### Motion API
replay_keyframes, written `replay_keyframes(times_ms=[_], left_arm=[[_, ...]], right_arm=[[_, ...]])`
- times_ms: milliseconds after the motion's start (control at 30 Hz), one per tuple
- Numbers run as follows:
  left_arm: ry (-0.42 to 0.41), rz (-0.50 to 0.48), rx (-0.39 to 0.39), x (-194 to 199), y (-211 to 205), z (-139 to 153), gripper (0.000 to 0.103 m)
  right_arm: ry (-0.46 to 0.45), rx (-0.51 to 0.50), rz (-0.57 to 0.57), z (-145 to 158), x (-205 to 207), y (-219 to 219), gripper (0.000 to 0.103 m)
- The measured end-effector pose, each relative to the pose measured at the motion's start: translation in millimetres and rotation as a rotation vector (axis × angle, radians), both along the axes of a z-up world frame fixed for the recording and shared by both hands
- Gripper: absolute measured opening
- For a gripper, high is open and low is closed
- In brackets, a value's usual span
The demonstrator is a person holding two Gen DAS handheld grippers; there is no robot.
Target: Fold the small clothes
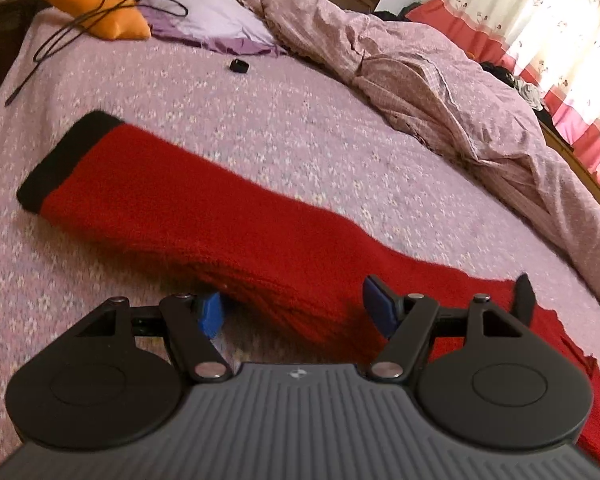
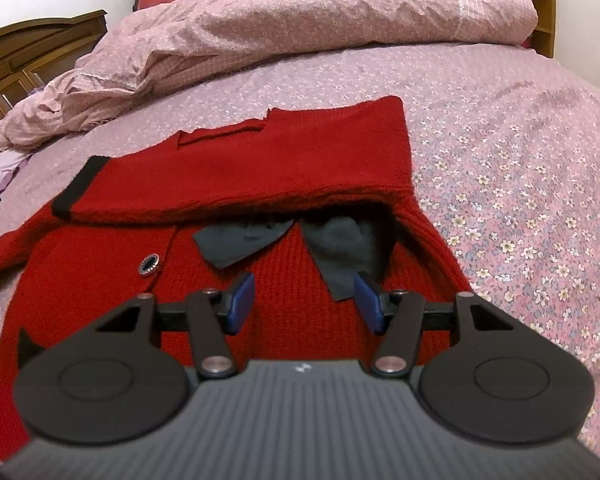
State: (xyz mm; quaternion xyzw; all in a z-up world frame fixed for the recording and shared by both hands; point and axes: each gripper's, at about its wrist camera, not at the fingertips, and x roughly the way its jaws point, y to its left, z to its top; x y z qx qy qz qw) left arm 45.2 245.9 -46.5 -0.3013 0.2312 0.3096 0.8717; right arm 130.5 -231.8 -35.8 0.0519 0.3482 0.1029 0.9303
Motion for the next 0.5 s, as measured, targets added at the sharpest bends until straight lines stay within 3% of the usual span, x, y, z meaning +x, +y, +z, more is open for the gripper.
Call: replay_keyframes(times_ms=[200,367,500], left_arm=[[-0.011,0.035,-0.003,14,21,4,0.072],[-0.043,0.012,0.042,15,29,22,0.036],[-0.117,-0.027,0.065,14,31,47,0.025]], right_arm=[[0.009,-0.01,-0.003,-2,0,0,0.057],[0.015,-0.014,-0.01,-3,1,1,0.057],[0.015,-0.019,-0.01,-3,2,3,0.059]])
